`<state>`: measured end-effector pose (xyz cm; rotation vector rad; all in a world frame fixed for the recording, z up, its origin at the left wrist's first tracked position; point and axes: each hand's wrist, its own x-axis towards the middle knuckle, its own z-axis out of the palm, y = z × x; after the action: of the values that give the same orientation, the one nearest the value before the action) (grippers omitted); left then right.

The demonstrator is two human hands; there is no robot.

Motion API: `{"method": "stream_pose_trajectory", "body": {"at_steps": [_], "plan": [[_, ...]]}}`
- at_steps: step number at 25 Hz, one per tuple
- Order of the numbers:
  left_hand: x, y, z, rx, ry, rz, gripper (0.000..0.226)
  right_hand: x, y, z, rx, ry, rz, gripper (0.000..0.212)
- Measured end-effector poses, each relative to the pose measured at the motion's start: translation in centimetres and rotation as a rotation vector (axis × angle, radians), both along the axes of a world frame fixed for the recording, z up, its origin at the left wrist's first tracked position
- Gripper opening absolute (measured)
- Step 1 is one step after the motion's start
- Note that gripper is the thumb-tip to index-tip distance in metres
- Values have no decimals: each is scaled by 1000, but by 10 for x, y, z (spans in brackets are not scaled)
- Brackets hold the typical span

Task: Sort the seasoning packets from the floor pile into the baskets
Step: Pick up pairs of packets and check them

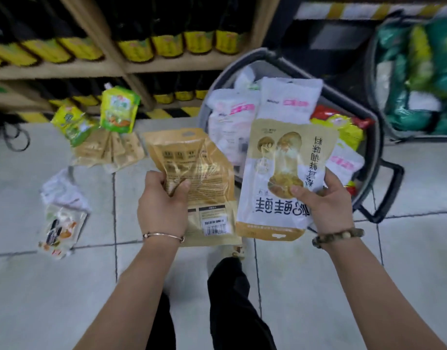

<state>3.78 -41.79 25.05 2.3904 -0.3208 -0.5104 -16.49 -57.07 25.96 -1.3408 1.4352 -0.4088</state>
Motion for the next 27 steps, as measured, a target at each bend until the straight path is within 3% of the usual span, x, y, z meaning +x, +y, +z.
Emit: {"method": "stream_pose_trajectory", "body": {"at_steps": [5,10,18,20,23,25,27], "plan": [[-37,-92,-8,23,-12,-240,31,-65,-56,-23,50,52,-181,66],[-44,-187,-32,98,-57,-515,30,-87,-101,-47,-26,53,-282,38],[-48,-309,-95,185,-79,-684,32,-79,-177,-105,-54,151,-284,24],[-51,-313,-110,243,-56,-685,39,-76,-181,-122,16,285,-242,30],[-54,-307,-115,113,53,-589,53,-73,-187,-129,68,514,-193,51],[-58,-300,-115,66,-133,-696,67,-68,-193,-126,-56,682,-86,71],[-69,-294,-116,124,-330,-955,73,-57,-195,-122,-228,736,20,74]]}}
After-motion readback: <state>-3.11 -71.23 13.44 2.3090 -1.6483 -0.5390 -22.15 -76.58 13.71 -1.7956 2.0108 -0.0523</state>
